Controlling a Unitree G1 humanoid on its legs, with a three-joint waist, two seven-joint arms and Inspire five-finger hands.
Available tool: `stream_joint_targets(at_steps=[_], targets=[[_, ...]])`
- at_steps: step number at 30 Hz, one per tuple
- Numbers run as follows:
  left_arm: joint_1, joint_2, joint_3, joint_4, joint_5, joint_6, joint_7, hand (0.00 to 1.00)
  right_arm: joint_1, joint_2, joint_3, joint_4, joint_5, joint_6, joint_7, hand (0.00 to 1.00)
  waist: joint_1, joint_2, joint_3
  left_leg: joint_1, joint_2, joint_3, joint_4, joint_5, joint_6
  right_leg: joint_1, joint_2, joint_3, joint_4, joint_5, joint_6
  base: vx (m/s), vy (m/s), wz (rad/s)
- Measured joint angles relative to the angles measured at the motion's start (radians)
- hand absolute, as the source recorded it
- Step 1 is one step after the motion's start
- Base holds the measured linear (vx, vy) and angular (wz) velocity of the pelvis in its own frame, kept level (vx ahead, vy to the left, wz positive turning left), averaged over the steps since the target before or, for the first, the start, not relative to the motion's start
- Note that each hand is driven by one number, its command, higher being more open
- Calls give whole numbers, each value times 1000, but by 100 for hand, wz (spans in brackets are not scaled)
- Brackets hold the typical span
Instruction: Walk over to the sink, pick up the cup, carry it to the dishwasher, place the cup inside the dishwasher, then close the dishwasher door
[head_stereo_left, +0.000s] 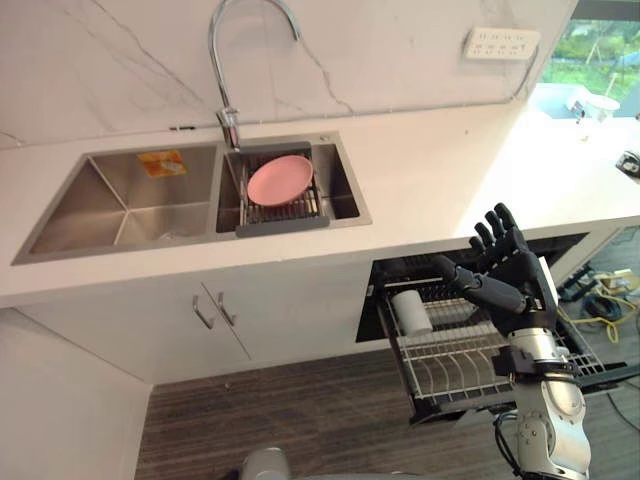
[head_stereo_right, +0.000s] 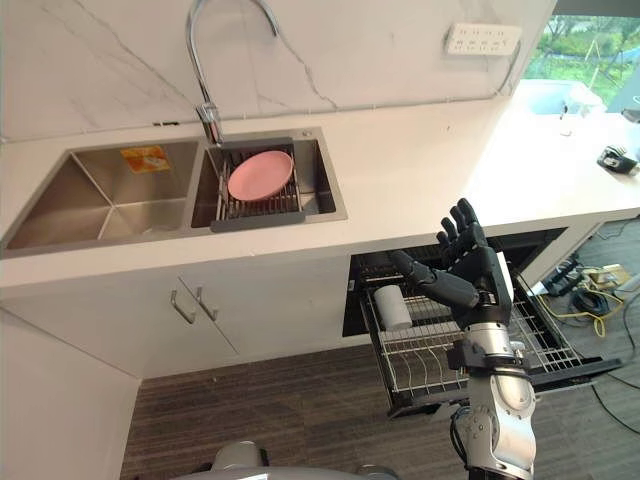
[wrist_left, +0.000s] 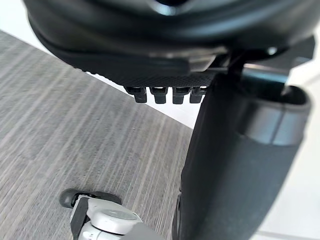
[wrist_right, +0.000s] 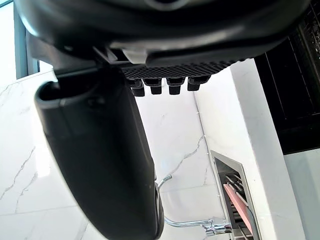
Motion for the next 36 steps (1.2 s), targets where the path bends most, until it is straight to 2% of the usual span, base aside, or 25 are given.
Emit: stream_joint_targets(at_steps=[2,4,5,6,7,9,10,12,13,14,15,16,17,18,19,20,22,23,24,25,26,27,29,32,36], targets=[[16,-22,5,0,0,0,-2,100,-1,3,0,2,0,0,5,100,3,1,0,13,-32,-2,-131,-8,-9,15,-19,-6,-12,-6,-5,34,40,14],[33,-31,6,1,0,0,-1,100,0,3,1,2,-2,0,19,100,5,8,5,9,-39,-7,-225,7,-25,38,-26,-7,-27,-14,9,33,113,-1],[49,-32,5,7,-1,2,0,100,2,2,1,3,-3,-1,33,100,8,10,6,17,-39,-7,-245,54,-28,56,-31,-1,-25,-28,29,34,141,-18],[55,-32,3,10,-2,3,0,100,4,1,3,3,-3,-1,39,100,15,10,7,26,-44,0,-236,67,-16,64,-39,8,-18,-38,39,114,271,-32],[55,-28,0,21,-11,6,0,100,4,0,10,3,-3,-6,47,100,24,6,4,28,-68,21,-208,48,31,63,-68,22,-1,-54,59,169,295,-29],[50,-12,-23,23,-21,9,-4,100,-2,-9,26,2,-2,-23,60,100,24,-15,-4,24,-112,49,-179,4,61,52,-129,31,26,-77,88,178,284,-17],[47,2,-35,23,-20,10,-3,100,-4,-12,32,2,0,-23,65,100,24,-26,-8,25,-148,65,-172,-22,80,49,-170,34,35,-93,86,210,269,-5],[27,11,-34,24,-18,18,-1,100,-7,-16,31,2,8,-23,71,100,19,-26,-20,37,-201,73,-185,-52,111,30,-218,39,107,-91,78,239,263,9],[9,14,-35,22,-18,21,3,100,-7,-18,31,4,9,-19,71,100,19,-28,-19,71,-227,72,-220,-51,115,-36,-247,58,267,-89,76,247,259,18],[-10,27,-37,22,-10,20,-1,100,-8,-18,32,4,9,-19,72,100,18,-30,-18,114,-246,68,-253,-53,126,-112,-269,81,450,-66,38,248,253,17],[-15,36,-44,21,-4,20,-2,100,-8,-19,32,4,9,-19,73,100,18,-32,-18,135,-253,64,-270,-56,135,-145,-277,84,534,-38,-4,265,223,18],[-21,47,-63,16,3,20,0,100,-8,-19,35,4,9,-19,72,100,8,-37,-21,170,-265,49,-298,-65,152,-192,-291,87,646,18,-45,286,181,35],[-26,59,-85,1,5,20,-1,100,-8,-19,43,4,9,-20,69,100,-8,-36,-25,207,-273,26,-330,-68,167,-235,-290,94,746,-3,-32,370,179,50],[-41,66,-94,-11,5,20,0,100,-8,-19,46,4,9,-21,68,100,-18,-46,-28,238,-272,12,-357,-56,169,-273,-274,73,772,-54,-28,338,111,44],[-51,66,-94,-16,4,20,0,100,-9,-19,47,4,9,-21,68,100,-19,-50,-30,249,-271,9,-369,-54,169,-292,-261,58,763,-74,-26,430,58,28],[-78,69,-94,-18,4,22,0,100,-11,-19,47,4,10,-21,72,100,-19,-53,-32,266,-255,5,-387,-54,167,-330,-214,19,692,-108,-9,358,10,14],[-108,67,-95,-19,4,22,2,100,-16,-19,51,4,10,-21,78,100,-21,-50,-30,273,-227,4,-390,-51,160,-362,-146,-20,571,-114,-6,304,-40,7],[-124,68,-99,-19,4,26,2,100,-20,-19,54,5,12,-21,82,100,-24,-47,-28,281,-206,3,-388,-52,152,-373,-92,-29,463,-112,-4,321,-113,2],[-131,72,-105,-19,4,31,3,100,-24,-19,63,6,30,-21,85,100,-30,-48,-27,301,-191,2,-387,-59,134,-376,-46,-25,332,-80,-4,327,-127,1],[-132,74,-107,-20,4,32,2,100,-25,-21,67,6,42,-23,85,100,-33,-52,-28,311,-187,1,-382,-67,120,-373,-29,-21,267,-39,-7,358,-138,1],[-133,86,-107,-22,4,35,2,100,-24,-21,74,6,57,-26,83,100,-36,-80,-28,338,-194,-2,-364,-95,87,-347,-18,-5,150,158,-22,452,-168,-1],[-149,79,-106,-16,5,45,1,100,-31,-37,74,19,74,-33,74,100,-36,-54,-13,347,-161,-2,-320,-124,70,-315,10,-17,148,166,-52,380,-139,-3],[-154,76,-106,-32,21,38,1,100,-45,-37,74,29,78,-34,69,100,-35,-52,1,326,-149,-4,-308,-141,60,-292,19,-12,119,162,-57,225,-133,-8],[-135,71,-101,-24,24,43,3,100,-59,-48,65,67,80,-35,69,100,-33,-20,20,351,-117,0,-372,-109,45,-206,54,-21,45,166,-52,127,-58,1],[-121,71,-97,-25,24,49,25,100,-62,-41,84,46,79,-36,79,100,-22,-27,13,358,-121,3,-385,-110,44,-146,60,-25,-70,216,-38,0,49,5]])
